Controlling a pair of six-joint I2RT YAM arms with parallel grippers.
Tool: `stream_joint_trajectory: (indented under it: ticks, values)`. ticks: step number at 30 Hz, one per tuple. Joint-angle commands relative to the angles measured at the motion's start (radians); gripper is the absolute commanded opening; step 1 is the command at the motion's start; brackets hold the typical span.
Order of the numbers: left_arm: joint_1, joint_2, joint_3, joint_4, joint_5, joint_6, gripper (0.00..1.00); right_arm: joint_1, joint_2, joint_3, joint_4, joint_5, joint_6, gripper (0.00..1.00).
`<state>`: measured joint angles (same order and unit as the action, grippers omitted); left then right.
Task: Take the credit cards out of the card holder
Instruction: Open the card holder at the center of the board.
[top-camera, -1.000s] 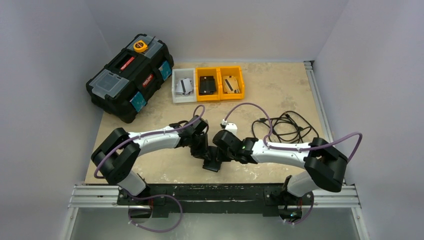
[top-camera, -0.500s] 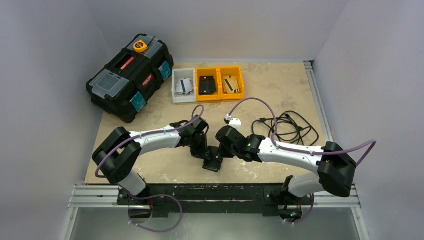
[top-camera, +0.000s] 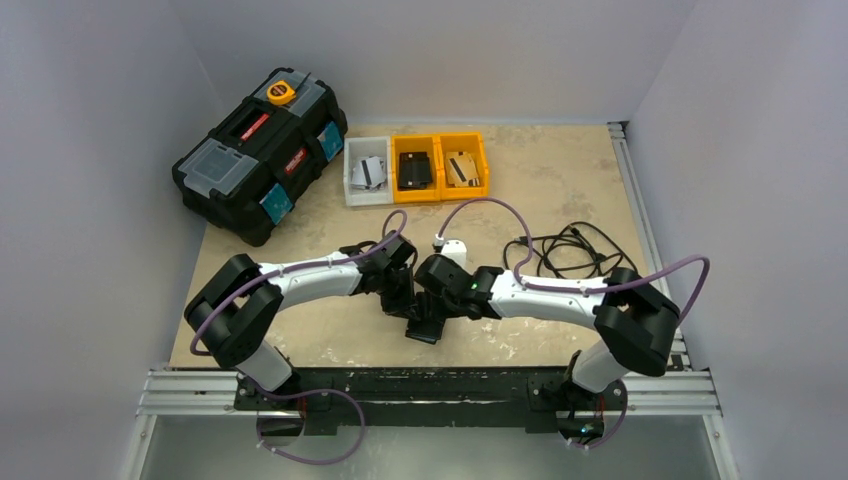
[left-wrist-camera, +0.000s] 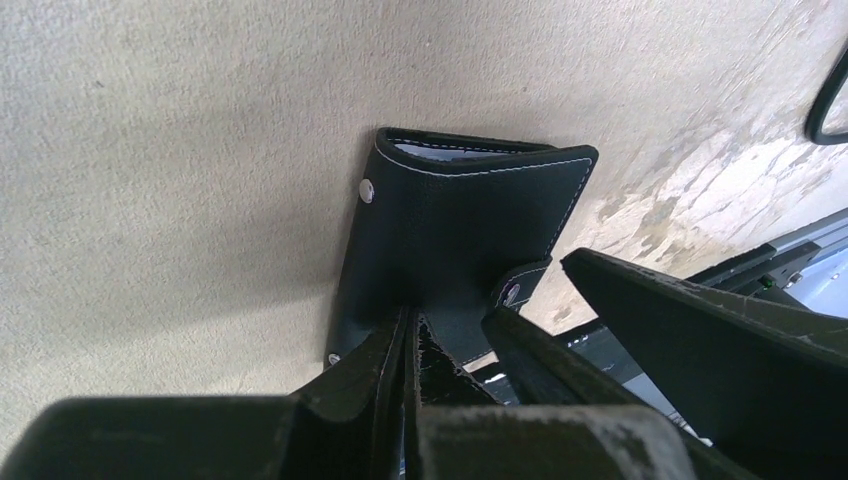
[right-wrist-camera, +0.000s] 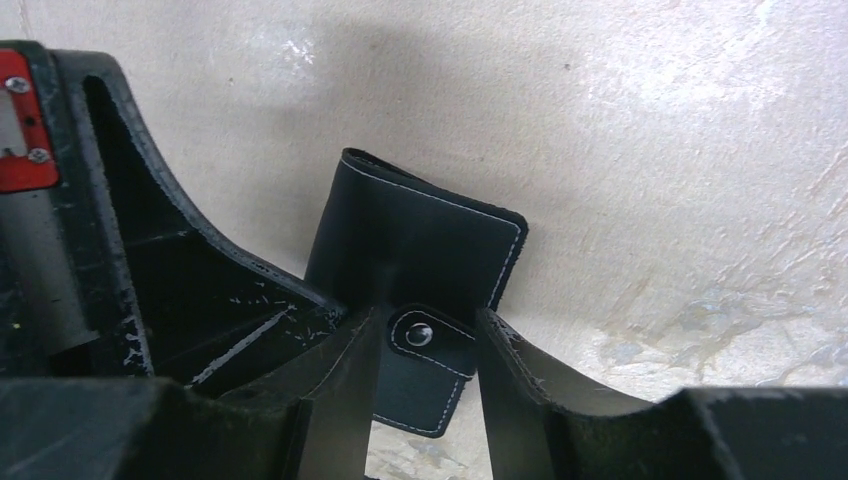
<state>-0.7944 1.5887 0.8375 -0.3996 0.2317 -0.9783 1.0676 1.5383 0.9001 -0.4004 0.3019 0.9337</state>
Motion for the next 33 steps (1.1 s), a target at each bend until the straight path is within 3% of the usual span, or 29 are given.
stream_joint_trajectory:
  ticks: [1, 11, 24, 33]
  values:
    - [-0.002, 0.018, -0.038, 0.021, -0.049, -0.02, 0.0, 0.024, 0.003, 0.053, -0.004, 0.053, -0.012, 0.41]
    - [0.003, 0.03, -0.062, 0.051, -0.019, -0.05, 0.0, 0.069, 0.084, 0.077, -0.074, 0.094, 0.02, 0.38]
    - [0.017, 0.057, -0.061, 0.011, -0.026, -0.08, 0.0, 0.07, 0.069, -0.003, -0.104, 0.088, 0.077, 0.0]
    - [0.017, 0.063, -0.066, -0.015, -0.049, -0.089, 0.0, 0.006, -0.028, -0.1, -0.037, 0.037, 0.094, 0.0]
